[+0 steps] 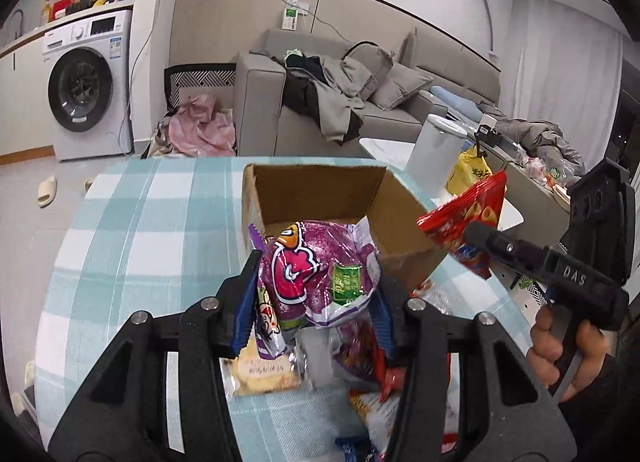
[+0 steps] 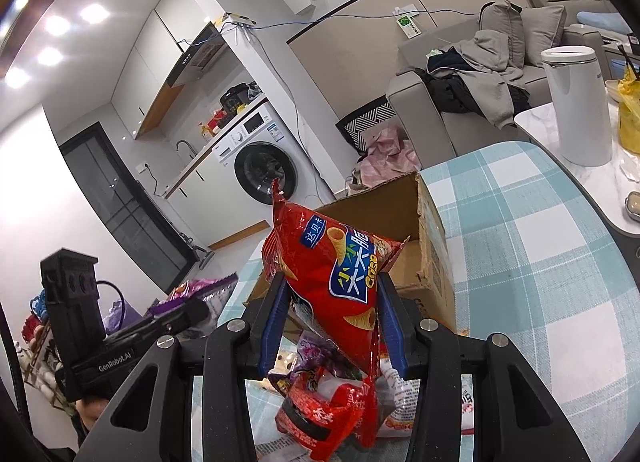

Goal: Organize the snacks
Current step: 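Drop purple bag into the box with left tool while right tool drops chip bag in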

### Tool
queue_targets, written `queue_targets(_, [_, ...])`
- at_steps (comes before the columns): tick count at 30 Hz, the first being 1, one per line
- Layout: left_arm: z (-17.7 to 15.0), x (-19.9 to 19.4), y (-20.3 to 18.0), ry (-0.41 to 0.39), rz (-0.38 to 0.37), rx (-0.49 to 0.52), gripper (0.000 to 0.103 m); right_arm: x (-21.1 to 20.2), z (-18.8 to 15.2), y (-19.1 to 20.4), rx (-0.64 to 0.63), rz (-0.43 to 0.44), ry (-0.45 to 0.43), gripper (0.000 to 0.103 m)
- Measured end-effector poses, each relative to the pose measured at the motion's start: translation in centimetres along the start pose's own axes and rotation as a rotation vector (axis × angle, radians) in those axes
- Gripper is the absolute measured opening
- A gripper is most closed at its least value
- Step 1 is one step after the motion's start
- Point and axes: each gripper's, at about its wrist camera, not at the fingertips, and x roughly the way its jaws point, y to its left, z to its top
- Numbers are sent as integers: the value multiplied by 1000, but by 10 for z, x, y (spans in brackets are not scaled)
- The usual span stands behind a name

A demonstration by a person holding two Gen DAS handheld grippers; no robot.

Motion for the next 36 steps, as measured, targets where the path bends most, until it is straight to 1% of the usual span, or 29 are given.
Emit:
queue_targets(5, [21,18,-12,-10,-4,12,45,9,7,3,4,-1,2,43])
queue_targets(9, [32,36,-17,-6,-7,22,45,15,11,3,5,-4,7,43])
queue_targets(14, [36,57,-20,10,-11,25,46,22,16,4,11,-20,13,43])
queue_targets(18, [34,69,-19,33,-2,24,48,29,20,3,20,-61,21,45])
queue_targets(22, [31,71,-18,37,13,32,53,27,20,5,11,-72,20,49])
queue_targets(24, [28,69,-18,35,24,38,60,25,18,4,11,-79,22,50])
queue_targets(25, [28,67,-18,29,30,39,66,24,18,3,13,-83,25,51])
queue_targets(26, [26,63,-17,22,31,38,74,23,17,2,14,-88,31,53])
queue_targets(28, [26,59,-17,10,30,40,83,20,15,-1,16,-95,38,60])
queue_targets(29, [26,57,-18,3,35,44,83,17,14,-2,19,-99,32,66])
queue_targets(32, [25,52,-20,3,40,51,83,8,11,-7,29,-109,25,72])
queue_targets(36, [22,46,-21,14,48,46,84,-1,6,-13,52,-120,31,87])
